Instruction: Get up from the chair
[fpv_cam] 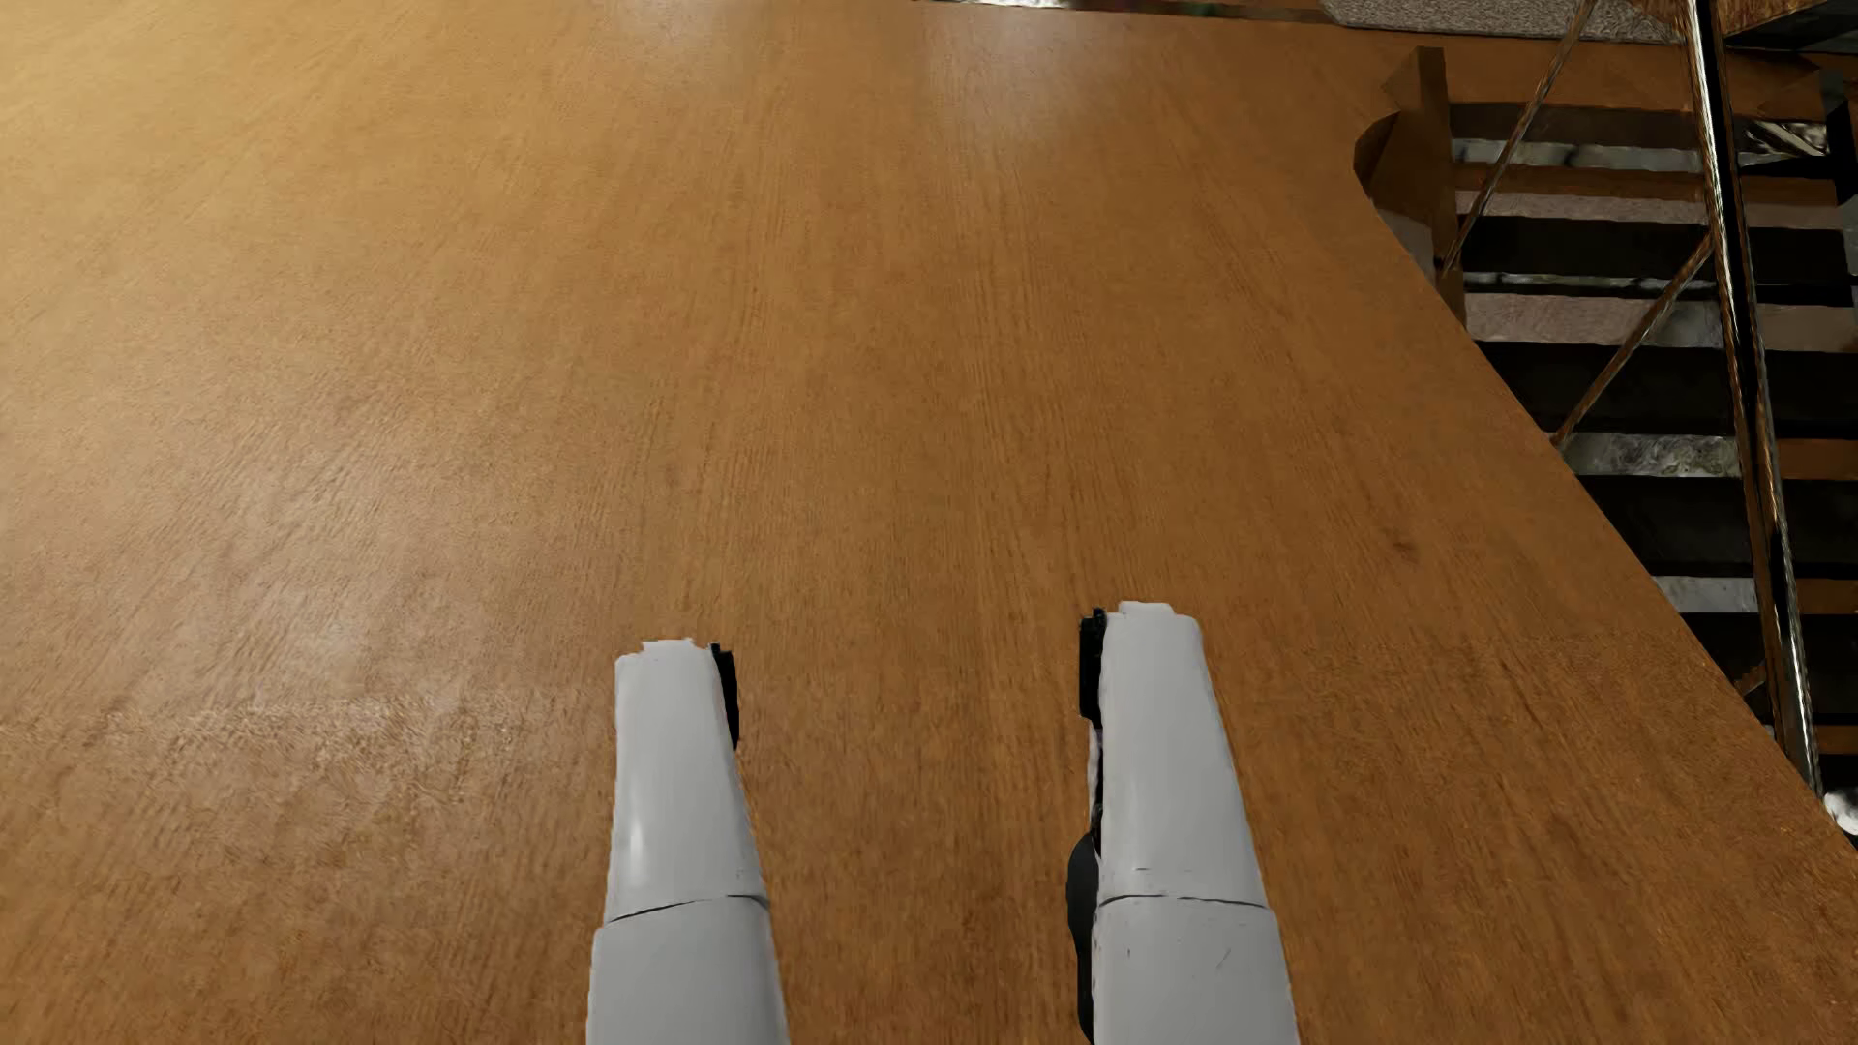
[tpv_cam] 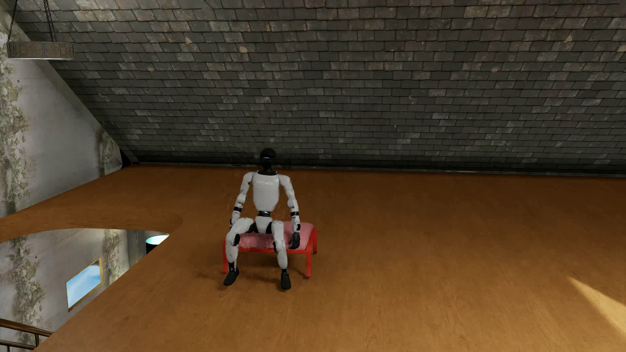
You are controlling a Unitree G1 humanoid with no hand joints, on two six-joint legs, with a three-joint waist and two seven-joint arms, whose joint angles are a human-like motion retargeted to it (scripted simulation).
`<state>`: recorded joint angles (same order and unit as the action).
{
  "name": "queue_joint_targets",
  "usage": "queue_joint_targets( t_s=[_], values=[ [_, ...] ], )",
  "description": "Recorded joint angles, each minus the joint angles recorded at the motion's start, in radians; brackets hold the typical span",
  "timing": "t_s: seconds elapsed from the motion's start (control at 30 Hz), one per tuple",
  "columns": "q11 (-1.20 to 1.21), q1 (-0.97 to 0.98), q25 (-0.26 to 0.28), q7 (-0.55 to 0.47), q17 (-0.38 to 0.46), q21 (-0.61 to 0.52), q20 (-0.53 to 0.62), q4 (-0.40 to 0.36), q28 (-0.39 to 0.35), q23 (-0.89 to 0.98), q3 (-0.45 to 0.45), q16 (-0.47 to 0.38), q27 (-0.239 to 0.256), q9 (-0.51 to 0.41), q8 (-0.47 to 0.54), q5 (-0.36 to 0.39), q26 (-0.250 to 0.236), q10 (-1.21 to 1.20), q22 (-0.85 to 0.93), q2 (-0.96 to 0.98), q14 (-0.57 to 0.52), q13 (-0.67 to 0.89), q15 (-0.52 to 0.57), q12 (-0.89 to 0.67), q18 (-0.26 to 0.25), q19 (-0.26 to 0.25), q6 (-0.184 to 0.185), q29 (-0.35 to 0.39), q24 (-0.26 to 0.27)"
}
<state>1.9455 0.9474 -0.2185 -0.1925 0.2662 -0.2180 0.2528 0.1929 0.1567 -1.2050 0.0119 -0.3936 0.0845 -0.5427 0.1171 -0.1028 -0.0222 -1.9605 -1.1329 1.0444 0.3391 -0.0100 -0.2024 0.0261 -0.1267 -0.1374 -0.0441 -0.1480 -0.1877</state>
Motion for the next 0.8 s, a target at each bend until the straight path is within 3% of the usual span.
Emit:
queue_joint_targets(
  t_s=[0.07, 0.17, 0.23, 0.43, 0.63, 0.73, 0.8],
  values=[
    [-0.002, -0.001, -0.008, -0.002, -0.01, 0.004, -0.018, 0.001, 0.007, 0.04, 0.001, 0.006, 0.006, 0.002, -0.001, 0.005, -0.006, -0.001, 0.059, -0.006, -0.001, -0.028, 0.003, 0.032, 0.001, 0.001, -0.001, -0.026, 0.022],
    [-0.006, -0.006, -0.016, -0.005, -0.017, -0.016, 0.004, 0.002, 0.036, 0.088, 0.001, -0.008, 0.018, 0.003, 0.0, 0.013, -0.031, -0.002, 0.135, -0.018, -0.003, -0.023, 0.006, 0.031, 0.003, 0.001, -0.001, -0.045, 0.001],
    [-0.008, -0.008, -0.011, -0.005, -0.02, -0.035, 0.033, -0.002, 0.018, 0.09, -0.001, -0.013, 0.022, 0.003, -0.001, 0.016, -0.042, -0.001, 0.139, -0.023, -0.005, 0.004, 0.008, -0.002, 0.006, 0.005, -0.005, -0.021, -0.028],
    [-0.009, -0.017, 0.007, -0.008, -0.007, -0.075, 0.062, -0.003, -0.04, 0.11, -0.006, -0.015, 0.02, -0.017, -0.003, 0.02, -0.026, -0.003, 0.097, -0.036, 0.001, 0.062, 0.007, -0.077, 0.006, 0.009, -0.01, 0.009, -0.014],
    [-0.009, 0.027, 0.025, -0.015, -0.009, -0.074, 0.059, -0.013, -0.044, 0.128, -0.01, -0.023, 0.016, -0.073, -0.002, 0.009, -0.024, -0.008, 0.102, 0.0, 0.038, 0.105, -0.001, -0.1, 0.014, -0.004, -0.01, 0.02, -0.009],
    [0.0, 0.089, 0.039, -0.027, 0.015, -0.054, 0.005, -0.023, -0.007, 0.215, -0.012, -0.056, 0.016, -0.1, 0.004, -0.003, -0.027, -0.016, 0.239, 0.06, 0.049, 0.106, -0.013, -0.059, 0.011, -0.015, -0.009, 0.008, 0.024],
    [0.012, 0.152, 0.09, -0.039, 0.052, -0.008, -0.059, -0.031, -0.02, 0.348, -0.013, -0.106, 0.02, -0.108, 0.014, -0.013, -0.034, -0.026, 0.447, 0.122, 0.053, 0.078, -0.024, 0.011, 0.004, -0.028, -0.007, 0.043, 0.054]
  ],
)
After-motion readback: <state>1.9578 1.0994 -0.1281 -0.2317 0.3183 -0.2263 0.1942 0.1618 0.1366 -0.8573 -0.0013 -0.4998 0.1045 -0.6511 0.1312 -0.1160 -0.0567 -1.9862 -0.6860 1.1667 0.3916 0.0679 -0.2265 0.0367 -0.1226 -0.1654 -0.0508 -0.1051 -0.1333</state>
